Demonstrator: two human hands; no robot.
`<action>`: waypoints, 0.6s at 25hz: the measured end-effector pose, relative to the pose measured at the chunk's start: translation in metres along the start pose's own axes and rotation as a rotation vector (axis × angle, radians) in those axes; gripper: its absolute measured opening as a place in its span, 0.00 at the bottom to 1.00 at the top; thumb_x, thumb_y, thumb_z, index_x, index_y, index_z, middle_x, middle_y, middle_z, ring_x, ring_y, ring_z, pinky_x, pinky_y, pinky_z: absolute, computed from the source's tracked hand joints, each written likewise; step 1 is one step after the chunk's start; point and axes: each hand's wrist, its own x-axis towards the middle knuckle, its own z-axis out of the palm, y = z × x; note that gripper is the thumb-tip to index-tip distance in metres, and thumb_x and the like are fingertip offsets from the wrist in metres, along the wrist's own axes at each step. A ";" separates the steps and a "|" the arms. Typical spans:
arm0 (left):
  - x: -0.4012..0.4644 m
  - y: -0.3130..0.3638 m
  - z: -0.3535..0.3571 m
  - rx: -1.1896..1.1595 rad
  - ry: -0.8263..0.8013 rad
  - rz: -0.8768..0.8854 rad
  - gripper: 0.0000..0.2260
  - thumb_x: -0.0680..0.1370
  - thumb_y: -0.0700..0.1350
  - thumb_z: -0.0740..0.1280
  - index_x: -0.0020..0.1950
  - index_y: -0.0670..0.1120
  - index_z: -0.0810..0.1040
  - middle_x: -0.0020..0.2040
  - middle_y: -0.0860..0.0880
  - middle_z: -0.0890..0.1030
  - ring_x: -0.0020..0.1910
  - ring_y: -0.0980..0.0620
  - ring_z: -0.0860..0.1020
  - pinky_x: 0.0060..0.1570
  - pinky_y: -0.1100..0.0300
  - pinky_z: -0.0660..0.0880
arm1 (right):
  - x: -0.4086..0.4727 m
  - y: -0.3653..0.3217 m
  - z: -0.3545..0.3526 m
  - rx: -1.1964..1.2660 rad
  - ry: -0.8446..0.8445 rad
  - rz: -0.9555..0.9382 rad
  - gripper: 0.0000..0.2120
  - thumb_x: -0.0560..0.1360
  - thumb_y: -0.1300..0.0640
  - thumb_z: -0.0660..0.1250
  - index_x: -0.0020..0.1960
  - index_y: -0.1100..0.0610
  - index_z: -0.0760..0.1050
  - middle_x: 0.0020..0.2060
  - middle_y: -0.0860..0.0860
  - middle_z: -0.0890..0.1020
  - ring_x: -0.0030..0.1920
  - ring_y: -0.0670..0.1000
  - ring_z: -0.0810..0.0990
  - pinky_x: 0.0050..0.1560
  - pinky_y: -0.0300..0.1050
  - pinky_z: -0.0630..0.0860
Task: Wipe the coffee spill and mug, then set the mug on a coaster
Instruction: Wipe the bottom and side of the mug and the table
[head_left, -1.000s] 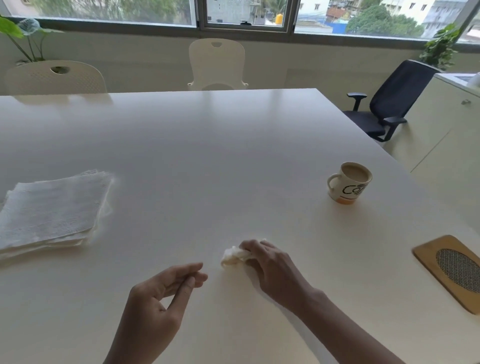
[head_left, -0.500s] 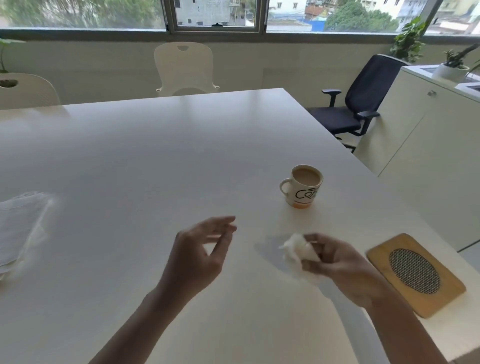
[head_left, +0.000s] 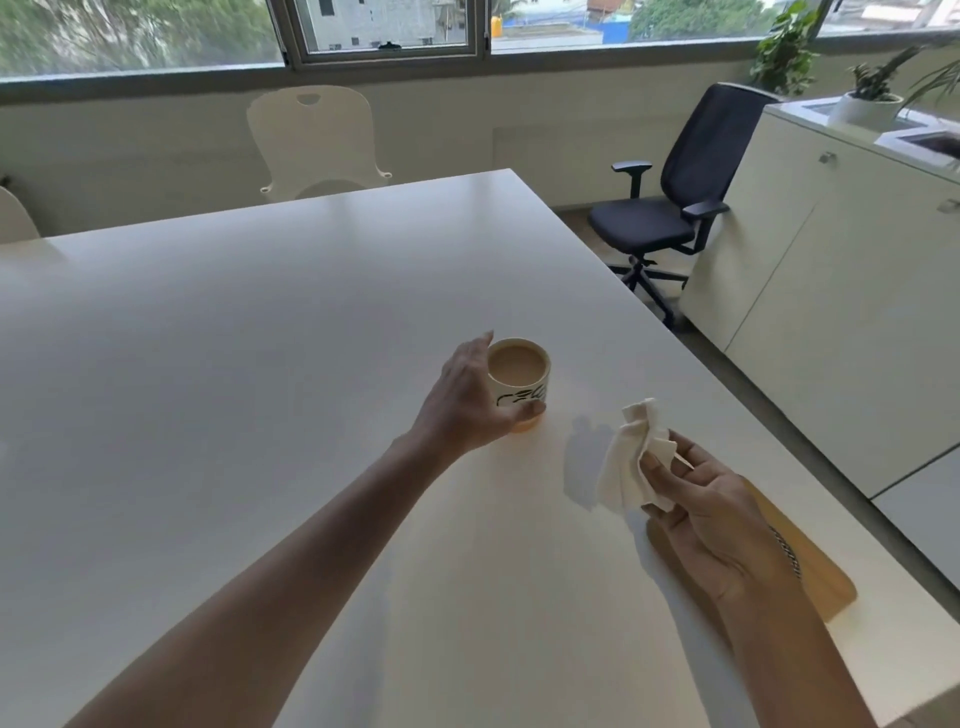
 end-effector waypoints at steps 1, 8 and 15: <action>0.006 -0.001 0.004 0.008 -0.006 -0.008 0.53 0.70 0.61 0.82 0.85 0.41 0.60 0.81 0.42 0.71 0.81 0.43 0.69 0.79 0.50 0.68 | 0.003 -0.002 0.000 0.000 0.003 0.000 0.30 0.71 0.66 0.75 0.73 0.61 0.75 0.61 0.61 0.86 0.53 0.54 0.89 0.48 0.48 0.87; 0.017 -0.006 0.014 -0.022 0.062 -0.014 0.45 0.65 0.61 0.84 0.76 0.46 0.72 0.67 0.49 0.84 0.66 0.48 0.82 0.64 0.56 0.77 | 0.018 -0.009 -0.003 0.037 0.004 -0.011 0.31 0.70 0.66 0.75 0.72 0.60 0.75 0.59 0.61 0.87 0.53 0.54 0.90 0.50 0.48 0.88; 0.020 -0.006 0.010 -0.018 0.115 0.008 0.40 0.63 0.62 0.84 0.70 0.48 0.77 0.57 0.54 0.86 0.56 0.52 0.84 0.55 0.59 0.79 | 0.025 -0.011 -0.009 0.018 0.019 -0.019 0.32 0.70 0.65 0.76 0.73 0.59 0.75 0.60 0.61 0.87 0.57 0.56 0.89 0.50 0.47 0.87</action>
